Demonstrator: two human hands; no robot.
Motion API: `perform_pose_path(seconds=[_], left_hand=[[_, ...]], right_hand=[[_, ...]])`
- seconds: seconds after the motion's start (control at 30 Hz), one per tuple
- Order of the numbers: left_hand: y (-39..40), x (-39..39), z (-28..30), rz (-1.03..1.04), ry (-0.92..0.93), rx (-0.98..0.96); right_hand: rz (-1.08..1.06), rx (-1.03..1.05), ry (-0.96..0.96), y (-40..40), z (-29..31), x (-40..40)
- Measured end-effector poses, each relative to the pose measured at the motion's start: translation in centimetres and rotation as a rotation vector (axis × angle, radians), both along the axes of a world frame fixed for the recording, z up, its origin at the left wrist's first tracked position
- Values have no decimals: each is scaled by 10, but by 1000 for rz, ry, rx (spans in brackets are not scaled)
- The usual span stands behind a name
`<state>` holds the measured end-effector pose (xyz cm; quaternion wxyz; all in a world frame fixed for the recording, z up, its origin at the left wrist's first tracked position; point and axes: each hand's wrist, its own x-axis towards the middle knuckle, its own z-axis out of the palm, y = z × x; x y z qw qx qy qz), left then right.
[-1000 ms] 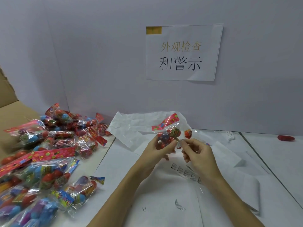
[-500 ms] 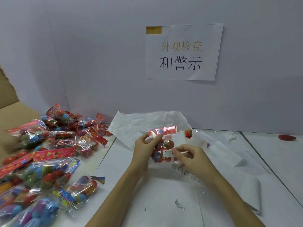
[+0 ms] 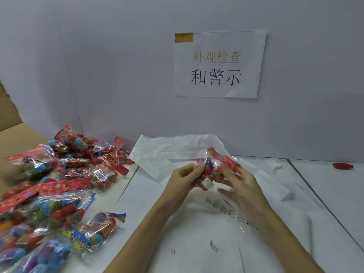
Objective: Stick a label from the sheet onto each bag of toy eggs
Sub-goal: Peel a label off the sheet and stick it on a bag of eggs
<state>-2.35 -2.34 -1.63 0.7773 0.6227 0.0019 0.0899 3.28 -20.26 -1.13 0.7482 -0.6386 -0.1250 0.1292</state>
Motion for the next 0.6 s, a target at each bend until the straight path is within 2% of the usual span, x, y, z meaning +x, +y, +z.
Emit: perform_pose_path(seconds=[0.13,0.2,0.33,0.4,0.53,0.6], left_hand=[[0,-2,0,-23,38,192],[-2,-1,0,-17,43,231],[-3,2,-1,35,71,197],[-6,4,-2,39,50,166],[-1,5,-5,190,-41,101],[2,6,-6,269,-78,92]], right_hand=[[111,242,229,-7,5,7],[95,312,325,-11,4,10],[-17,411,318,-14,2,18],[-74,362,227,-10,-1,18],[-428,-100,-350,-5,-6,11],[-353,-153,-487,-2,-9,5]])
